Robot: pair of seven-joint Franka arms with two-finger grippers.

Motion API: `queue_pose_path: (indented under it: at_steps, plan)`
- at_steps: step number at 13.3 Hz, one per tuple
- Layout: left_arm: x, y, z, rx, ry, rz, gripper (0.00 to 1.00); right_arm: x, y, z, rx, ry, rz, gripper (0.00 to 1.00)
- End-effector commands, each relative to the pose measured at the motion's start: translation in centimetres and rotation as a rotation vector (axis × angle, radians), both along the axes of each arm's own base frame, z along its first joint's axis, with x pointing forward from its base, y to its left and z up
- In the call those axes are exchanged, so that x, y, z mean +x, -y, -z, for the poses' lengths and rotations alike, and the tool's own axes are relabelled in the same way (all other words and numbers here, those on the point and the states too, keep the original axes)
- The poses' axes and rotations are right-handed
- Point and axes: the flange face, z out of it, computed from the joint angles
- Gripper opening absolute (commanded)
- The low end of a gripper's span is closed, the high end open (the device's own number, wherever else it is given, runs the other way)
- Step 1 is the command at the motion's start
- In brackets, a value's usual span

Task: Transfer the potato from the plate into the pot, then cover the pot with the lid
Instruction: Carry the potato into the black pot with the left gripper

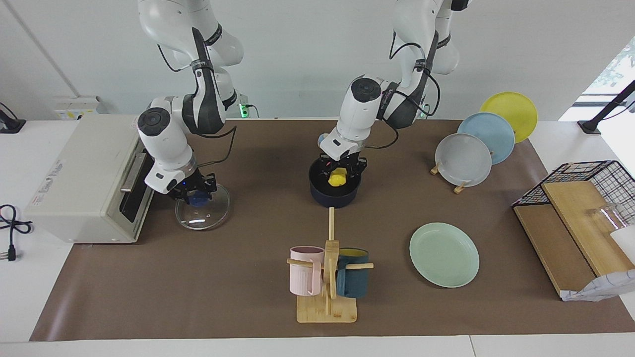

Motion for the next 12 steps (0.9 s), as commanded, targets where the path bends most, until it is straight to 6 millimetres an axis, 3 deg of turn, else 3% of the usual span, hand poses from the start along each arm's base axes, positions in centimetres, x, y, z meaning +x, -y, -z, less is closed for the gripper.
queue_pose_path:
  at_steps: [1, 4, 5, 6, 8, 12]
  plan:
    - [-1.7, -0.3, 1.4, -0.008, 0.031, 0.015, 0.00, 1.0, -2.8, -4.9, -0.010, -0.019, -0.007, 0.40]
    - [-2.5, -0.3, 2.5, 0.008, 0.032, 0.028, 0.00, 0.7, -7.6, -8.9, -0.020, -0.034, 0.010, 0.30]
    - [-2.9, -0.2, 3.1, 0.009, 0.032, 0.034, 0.00, 0.5, -9.3, -9.7, -0.023, -0.036, 0.010, 0.19]
    - [-3.4, -0.2, 3.8, 0.004, 0.040, 0.034, 0.00, 0.4, -10.1, -9.9, -0.022, -0.045, 0.040, 0.01]
    - [-4.0, 0.2, 4.7, 0.008, 0.046, 0.040, 0.00, 0.7, -11.1, -11.0, -0.016, -0.049, 0.034, 0.00]
    - [-3.9, 0.3, 5.7, 0.012, 0.052, 0.043, 0.00, 0.2, -12.8, -11.3, -0.018, -0.047, 0.009, 0.00]
